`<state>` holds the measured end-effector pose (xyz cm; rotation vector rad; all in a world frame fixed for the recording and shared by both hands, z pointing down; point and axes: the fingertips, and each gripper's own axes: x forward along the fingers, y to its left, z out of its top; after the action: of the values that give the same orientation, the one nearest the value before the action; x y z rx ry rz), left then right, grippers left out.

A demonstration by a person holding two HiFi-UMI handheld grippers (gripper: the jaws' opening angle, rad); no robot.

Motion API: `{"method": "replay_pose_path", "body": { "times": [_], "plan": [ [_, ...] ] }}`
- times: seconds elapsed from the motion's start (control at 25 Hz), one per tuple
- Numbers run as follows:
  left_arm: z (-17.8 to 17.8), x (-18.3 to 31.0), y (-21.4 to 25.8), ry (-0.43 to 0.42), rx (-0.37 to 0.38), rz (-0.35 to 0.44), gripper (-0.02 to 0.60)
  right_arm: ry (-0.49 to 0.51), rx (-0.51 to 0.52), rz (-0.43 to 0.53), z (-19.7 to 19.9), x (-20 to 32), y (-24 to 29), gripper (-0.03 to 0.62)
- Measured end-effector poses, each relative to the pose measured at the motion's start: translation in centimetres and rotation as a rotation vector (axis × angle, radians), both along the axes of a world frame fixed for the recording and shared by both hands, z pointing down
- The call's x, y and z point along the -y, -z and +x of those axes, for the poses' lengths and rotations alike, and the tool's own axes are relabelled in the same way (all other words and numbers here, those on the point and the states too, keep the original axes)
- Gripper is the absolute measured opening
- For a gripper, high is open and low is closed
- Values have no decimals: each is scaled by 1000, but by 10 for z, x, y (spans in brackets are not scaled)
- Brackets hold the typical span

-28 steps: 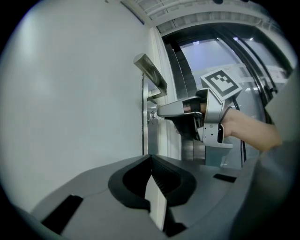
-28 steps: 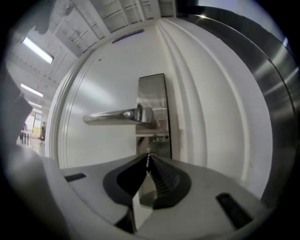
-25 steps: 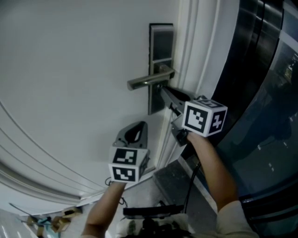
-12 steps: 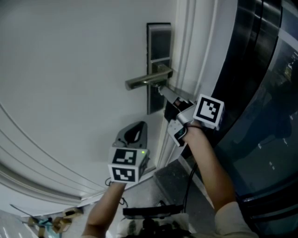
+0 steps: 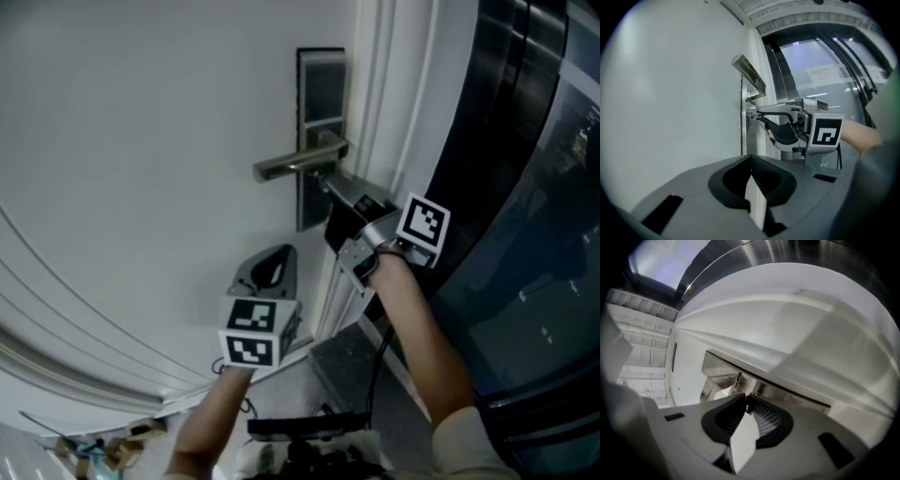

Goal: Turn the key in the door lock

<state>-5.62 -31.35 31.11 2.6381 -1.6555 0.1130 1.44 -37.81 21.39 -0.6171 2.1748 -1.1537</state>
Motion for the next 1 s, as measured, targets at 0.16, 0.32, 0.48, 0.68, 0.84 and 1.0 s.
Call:
{"method": "replay_pose_path", "body": {
  "times": [0.16, 0.32, 0.48, 0.68, 0.84, 1.0],
  "plan": [
    [1, 2, 1, -1, -1, 1, 15, -51, -110, 70, 3, 1, 3, 60],
    [0, 3, 0, -2, 2, -1, 15, -86, -210, 148, 6, -3, 9, 98],
    [0, 2, -1, -4, 2, -2, 15, -120, -359, 239, 7, -9, 10, 100],
    [1, 1, 0, -5, 4, 0, 15, -202, -597, 386, 8, -16, 14, 101],
    [1, 1, -1, -3, 2, 0, 15, -245, -812, 547, 2, -25, 18, 110],
    [-1, 1, -2, 3, 2, -1, 15, -303, -1073, 724, -3, -30, 16, 110]
  ]
}}
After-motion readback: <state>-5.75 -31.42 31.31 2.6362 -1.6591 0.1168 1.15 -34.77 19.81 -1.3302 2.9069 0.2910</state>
